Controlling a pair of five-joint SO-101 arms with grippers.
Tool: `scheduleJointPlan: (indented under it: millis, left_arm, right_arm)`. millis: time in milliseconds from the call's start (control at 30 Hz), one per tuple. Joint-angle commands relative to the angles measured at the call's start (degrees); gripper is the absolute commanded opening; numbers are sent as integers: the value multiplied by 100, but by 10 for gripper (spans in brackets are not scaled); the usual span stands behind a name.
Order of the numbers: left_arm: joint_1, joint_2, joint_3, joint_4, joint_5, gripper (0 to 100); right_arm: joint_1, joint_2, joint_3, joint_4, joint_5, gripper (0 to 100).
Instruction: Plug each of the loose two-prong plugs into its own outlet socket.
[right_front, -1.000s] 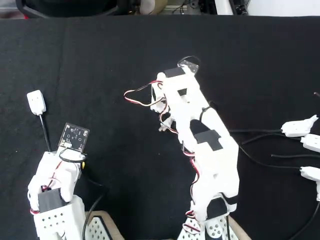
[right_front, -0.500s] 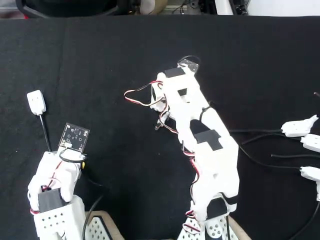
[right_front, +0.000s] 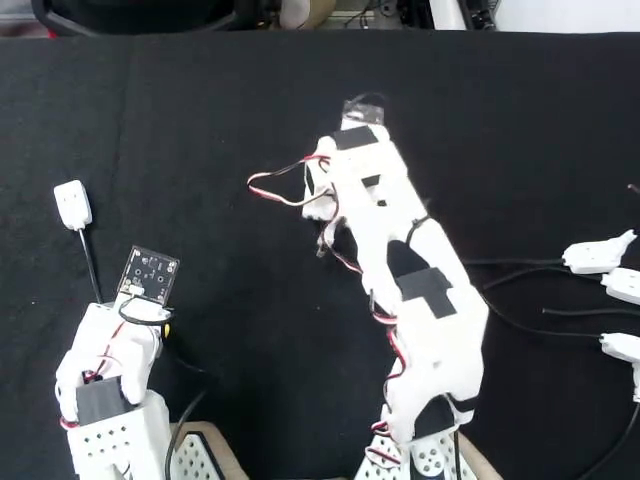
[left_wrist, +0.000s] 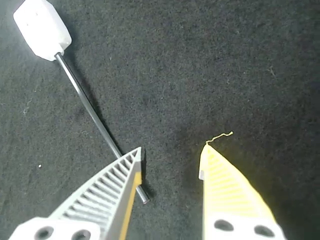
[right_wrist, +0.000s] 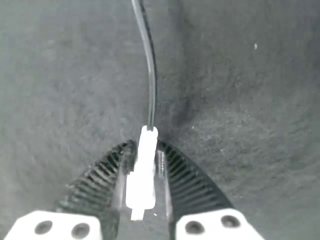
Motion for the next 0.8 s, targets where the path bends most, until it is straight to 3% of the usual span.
scheduleJointPlan:
  millis: [0, 133, 300, 600, 767]
  left_arm:
    - [-22, -44, 66, 18, -26, 191]
    - [-22, -44, 66, 18, -26, 191]
    - [-22, -44, 31, 26, -26, 134]
    - [13, -53, 4, 132, 9, 140]
    - [22, -53, -66, 176, 26, 137]
  right_arm:
    - [18, -549, 259, -220, 985, 11]
    - [-237, -822, 831, -712, 1767, 11]
    - [-730, -1938, 2053, -1354, 2180, 11]
    - [-879, -5358, 4963, -3297, 2224, 11]
    - [-897, -6993, 6607, -4932, 1899, 11]
